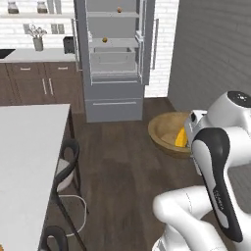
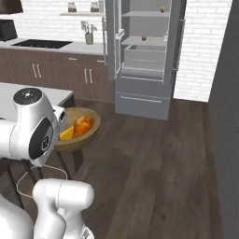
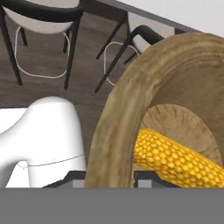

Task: Pick the chicken drumstick and corn from their plates and place them in the bowl. Then put the bowl in the fridge.

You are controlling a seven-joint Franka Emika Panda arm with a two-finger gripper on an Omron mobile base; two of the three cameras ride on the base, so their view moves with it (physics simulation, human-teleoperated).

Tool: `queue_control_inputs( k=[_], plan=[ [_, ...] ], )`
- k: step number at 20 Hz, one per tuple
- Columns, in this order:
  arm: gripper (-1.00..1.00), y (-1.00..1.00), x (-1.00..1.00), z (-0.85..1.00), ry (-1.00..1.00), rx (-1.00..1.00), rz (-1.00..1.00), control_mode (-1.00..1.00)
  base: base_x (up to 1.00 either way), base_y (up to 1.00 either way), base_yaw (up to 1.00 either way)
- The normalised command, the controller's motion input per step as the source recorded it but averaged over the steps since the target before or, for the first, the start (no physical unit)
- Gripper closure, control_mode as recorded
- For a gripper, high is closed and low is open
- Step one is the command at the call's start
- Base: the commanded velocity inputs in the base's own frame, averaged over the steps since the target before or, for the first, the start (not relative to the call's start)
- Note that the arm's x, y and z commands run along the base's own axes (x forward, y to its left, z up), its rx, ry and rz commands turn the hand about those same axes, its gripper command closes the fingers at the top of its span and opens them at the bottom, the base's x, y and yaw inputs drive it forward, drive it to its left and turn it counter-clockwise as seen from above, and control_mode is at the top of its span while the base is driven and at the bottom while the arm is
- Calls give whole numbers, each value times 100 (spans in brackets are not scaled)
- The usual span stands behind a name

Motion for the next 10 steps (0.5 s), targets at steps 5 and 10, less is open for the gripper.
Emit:
queue_control_inputs(
  k=[5, 10],
  plan=[
    [100, 0, 0, 0, 0, 0, 0, 100, 100, -53, -18],
    [100, 0, 0, 0, 0, 0, 0, 100, 100, -1, -11]
  ],
)
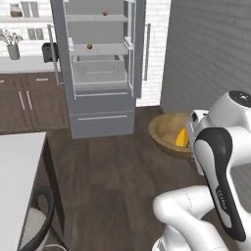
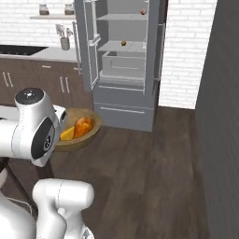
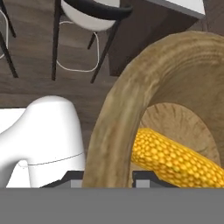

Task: Pick the chicken drumstick and corn from their plates and place them in the bowl. Then put the bowl in the fridge.

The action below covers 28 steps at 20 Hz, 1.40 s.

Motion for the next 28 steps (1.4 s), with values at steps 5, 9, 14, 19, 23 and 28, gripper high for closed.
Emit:
queue_control_inputs(
  k=[5, 9, 14, 19, 23, 28],
  plan=[
    [100, 0, 0, 0, 0, 0, 0, 100, 100, 2, -4],
    [100, 0, 0, 0, 0, 0, 0, 100, 100, 13, 0],
    [100, 0, 0, 0, 0, 0, 0, 100, 100, 17, 0],
    [100, 0, 0, 0, 0, 0, 0, 100, 100, 43, 0],
    [100, 0, 0, 0, 0, 0, 0, 100, 100, 32, 10],
    [100, 0, 0, 0, 0, 0, 0, 100, 100, 0, 17]
  ],
)
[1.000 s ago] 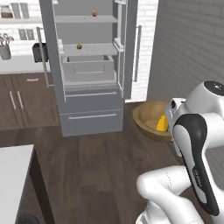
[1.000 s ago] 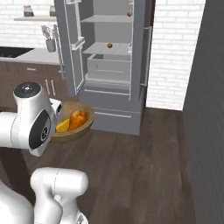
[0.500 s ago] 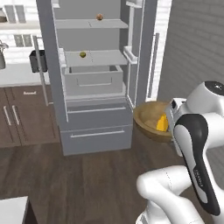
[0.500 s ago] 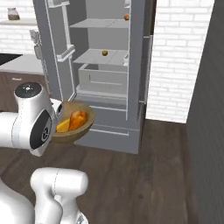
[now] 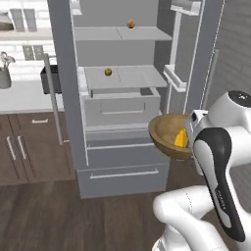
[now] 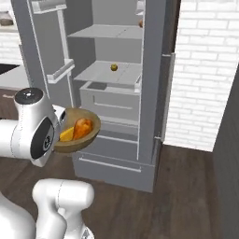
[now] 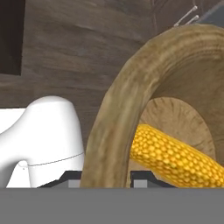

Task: Pick the chicken drumstick and corn from their plates and place them in the bowl. Then put the bowl in the fridge.

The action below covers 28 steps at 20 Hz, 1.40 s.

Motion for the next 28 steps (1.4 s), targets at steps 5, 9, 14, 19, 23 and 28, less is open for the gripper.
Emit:
queue_control_inputs(
  k=[5, 9, 14, 19, 23, 28],
  plan=[
    [100, 0, 0, 0, 0, 0, 0, 100, 97, 2, 7],
    [100, 0, 0, 0, 0, 0, 0, 100, 81, 20, 1],
    [100, 0, 0, 0, 0, 0, 0, 100, 59, 25, -1],
    [100, 0, 0, 0, 0, 0, 0, 100, 41, 37, -10],
    [100, 0, 0, 0, 0, 0, 0, 100, 27, 23, -19],
    [100, 0, 0, 0, 0, 0, 0, 100, 46, 7, -15]
  ],
)
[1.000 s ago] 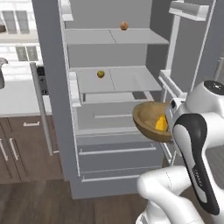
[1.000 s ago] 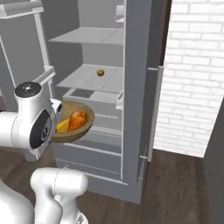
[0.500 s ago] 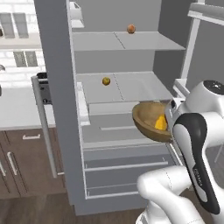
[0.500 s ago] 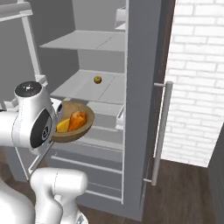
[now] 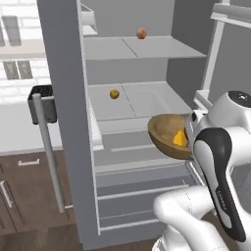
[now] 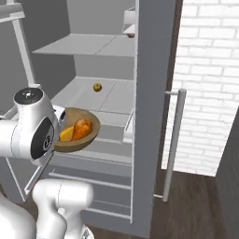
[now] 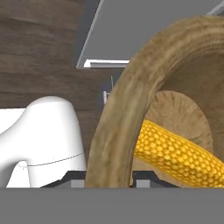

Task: Pick the chicken drumstick and corn from their plates and place them in the bowl. Then put the bowl in the fridge.

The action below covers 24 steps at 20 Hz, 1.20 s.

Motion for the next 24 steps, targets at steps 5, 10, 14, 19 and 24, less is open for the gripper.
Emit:
queue_control_inputs(
  k=[5, 10, 14, 19, 24],
  plan=[
    [100, 0, 0, 0, 0, 0, 0, 100, 64, 7, -6],
    [100, 0, 0, 0, 0, 0, 0, 100, 67, 11, -3],
    [100, 0, 0, 0, 0, 0, 0, 100, 65, 15, -4],
    [100, 0, 0, 0, 0, 0, 0, 100, 46, 16, -3],
    [100, 0, 3, 0, 0, 0, 0, -100, 1, 0, 0]
  ],
)
